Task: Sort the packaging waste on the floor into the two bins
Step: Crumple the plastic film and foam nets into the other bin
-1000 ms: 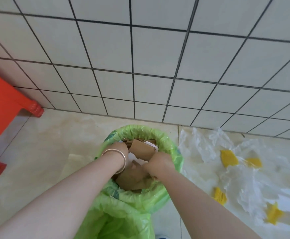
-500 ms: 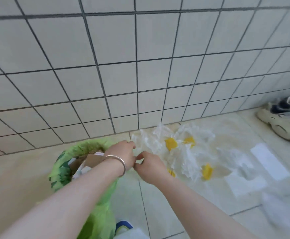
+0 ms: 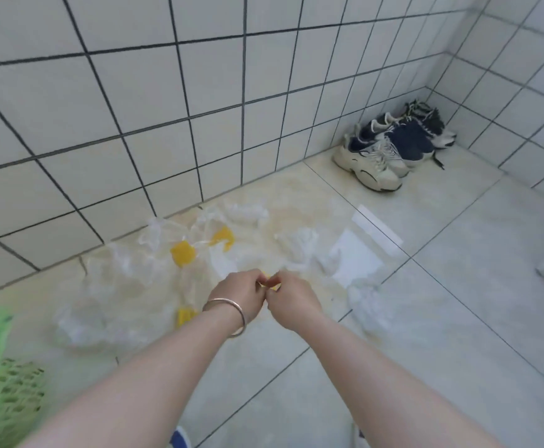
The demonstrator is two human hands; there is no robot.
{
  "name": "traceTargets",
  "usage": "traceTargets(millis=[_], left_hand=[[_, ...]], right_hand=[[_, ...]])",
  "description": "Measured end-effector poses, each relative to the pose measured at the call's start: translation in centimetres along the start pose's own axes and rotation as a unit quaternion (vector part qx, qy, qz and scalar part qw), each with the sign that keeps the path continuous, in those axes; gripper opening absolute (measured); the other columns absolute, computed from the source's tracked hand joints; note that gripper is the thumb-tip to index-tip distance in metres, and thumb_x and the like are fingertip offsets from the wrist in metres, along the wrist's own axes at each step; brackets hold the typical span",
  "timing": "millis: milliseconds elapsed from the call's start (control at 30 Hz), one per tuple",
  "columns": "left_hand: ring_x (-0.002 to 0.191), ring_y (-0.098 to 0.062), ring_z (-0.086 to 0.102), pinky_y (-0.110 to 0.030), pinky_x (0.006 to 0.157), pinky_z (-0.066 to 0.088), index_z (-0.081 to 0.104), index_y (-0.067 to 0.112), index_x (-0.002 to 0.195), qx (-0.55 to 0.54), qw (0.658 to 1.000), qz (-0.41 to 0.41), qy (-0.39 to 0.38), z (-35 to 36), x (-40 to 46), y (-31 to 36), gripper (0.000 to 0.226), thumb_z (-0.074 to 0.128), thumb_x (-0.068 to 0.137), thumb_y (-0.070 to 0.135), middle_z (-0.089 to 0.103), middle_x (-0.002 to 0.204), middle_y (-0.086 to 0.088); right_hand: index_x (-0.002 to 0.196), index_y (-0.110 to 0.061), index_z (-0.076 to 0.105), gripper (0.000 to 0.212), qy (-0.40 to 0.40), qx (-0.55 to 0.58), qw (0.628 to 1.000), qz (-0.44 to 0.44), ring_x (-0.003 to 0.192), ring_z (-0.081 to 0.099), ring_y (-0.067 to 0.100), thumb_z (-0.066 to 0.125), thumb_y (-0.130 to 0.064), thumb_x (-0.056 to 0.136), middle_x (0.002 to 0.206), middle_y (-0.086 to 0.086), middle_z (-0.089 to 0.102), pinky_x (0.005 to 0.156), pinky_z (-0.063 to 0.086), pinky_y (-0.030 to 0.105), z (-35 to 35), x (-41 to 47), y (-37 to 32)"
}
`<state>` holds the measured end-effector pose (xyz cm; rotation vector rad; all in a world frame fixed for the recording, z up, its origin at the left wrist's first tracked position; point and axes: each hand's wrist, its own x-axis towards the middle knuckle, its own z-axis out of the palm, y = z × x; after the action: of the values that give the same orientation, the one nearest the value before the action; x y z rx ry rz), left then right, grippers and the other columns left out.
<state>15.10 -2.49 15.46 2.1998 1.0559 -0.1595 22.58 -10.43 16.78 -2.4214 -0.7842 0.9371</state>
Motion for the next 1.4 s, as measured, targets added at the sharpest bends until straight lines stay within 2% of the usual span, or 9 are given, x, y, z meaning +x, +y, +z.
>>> traceTargets(millis=[200,367,533,667,933,1100,1167,1300,1400], left_hand=[[0.103,-0.022,0.063,-0.032,0.086,0.051,0.063,0.027,0.11,-0.054,0.998,0.012,-0.005,6.3,4.3,3.9,0.025,0.047,0.091,0.027,0.069,0.111,0.002],[0.094,-0.021,0.066,-0.034,0.083,0.053,0.063,0.027,0.107,-0.114,0.994,-0.005,-0.005,10.0,7.4,5.5,0.021,0.049,0.091,0.024,0.071,0.102,0.003],[0.093,-0.02,0.065,-0.034,0.083,0.053,0.063,0.03,0.104,-0.101,0.995,-0.012,-0.023,11.9,10.9,6.8,0.022,0.05,0.088,0.022,0.071,0.1,0.005],[0.096,-0.019,0.064,-0.033,0.086,0.051,0.062,0.03,0.108,-0.063,0.996,-0.009,-0.055,12.4,12.7,7.5,0.023,0.05,0.089,0.027,0.07,0.101,0.006],[0.1,-0.017,0.062,-0.031,0.088,0.05,0.058,0.031,0.112,-0.041,0.998,-0.03,-0.038,16.0,14.6,8.0,0.024,0.049,0.09,0.03,0.066,0.106,0.009],[0.102,-0.016,0.061,-0.03,0.086,0.05,0.052,0.033,0.118,0.019,0.998,-0.017,-0.058,18.0,14.3,5.7,0.028,0.045,0.091,0.026,0.059,0.115,0.009],[0.102,-0.016,0.061,-0.031,0.085,0.051,0.05,0.033,0.12,0.034,0.998,-0.011,-0.054,18.1,14.5,4.7,0.03,0.045,0.091,0.025,0.054,0.12,0.008],[0.097,-0.016,0.063,-0.034,0.081,0.052,0.051,0.032,0.12,0.026,0.999,-0.017,-0.031,17.9,15.1,3.4,0.032,0.046,0.09,0.022,0.049,0.124,0.007],[0.094,-0.018,0.064,-0.036,0.08,0.052,0.052,0.031,0.121,0.018,0.999,-0.018,-0.036,17.9,15.5,2.4,0.033,0.047,0.09,0.02,0.048,0.124,0.007]], right_hand=[[0.112,-0.019,0.059,0.028,-0.011,0.027,0.998,0.053,0.101,0.062,0.024,0.044,-0.021,0.089,0.111,0.007,0.067,0.075,0.047,0.029,-3.3,4.4,6.1],[0.105,-0.015,0.06,0.026,-0.003,0.026,0.995,0.094,0.087,0.058,0.022,0.041,-0.025,0.091,0.109,0.007,0.067,0.069,0.043,0.027,-4.3,8.0,9.2],[0.114,-0.014,0.057,0.032,-0.017,-0.032,0.996,0.083,0.104,0.059,0.026,0.036,-0.027,0.095,0.116,0.008,0.062,0.074,0.04,0.028,-5.3,10.8,11.2],[0.117,-0.015,0.056,0.033,-0.032,-0.067,0.995,0.065,0.102,0.06,0.027,0.034,-0.029,0.096,0.114,0.009,0.063,0.076,0.044,0.03,-5.9,11.8,12.8],[0.127,-0.024,0.043,0.034,-0.03,-0.104,0.992,0.059,0.104,0.057,0.02,0.04,-0.029,0.094,0.116,0.0,0.06,0.078,0.044,0.029,-4.5,12.2,18.5],[0.134,-0.024,0.036,0.045,0.048,-0.122,0.98,0.152,0.117,0.042,0.021,0.045,-0.024,0.09,0.129,0.002,0.042,0.074,0.041,0.03,-3.9,13.6,21.9],[0.138,-0.029,0.028,0.055,0.07,-0.135,0.968,0.199,0.124,0.032,0.025,0.05,-0.027,0.087,0.14,0.005,0.029,0.08,0.043,0.034,-3.9,14.3,22.9],[0.144,-0.038,0.011,0.077,0.05,-0.128,0.957,0.257,0.129,0.025,0.031,0.056,-0.031,0.083,0.152,0.007,0.002,0.082,0.044,0.038,-3.4,16.0,24.5],[0.145,-0.039,0.009,0.077,0.033,-0.113,0.958,0.262,0.122,0.029,0.033,0.051,-0.018,0.085,0.151,0.009,0.006,0.071,0.04,0.033,-2.4,16.9,25.0]])
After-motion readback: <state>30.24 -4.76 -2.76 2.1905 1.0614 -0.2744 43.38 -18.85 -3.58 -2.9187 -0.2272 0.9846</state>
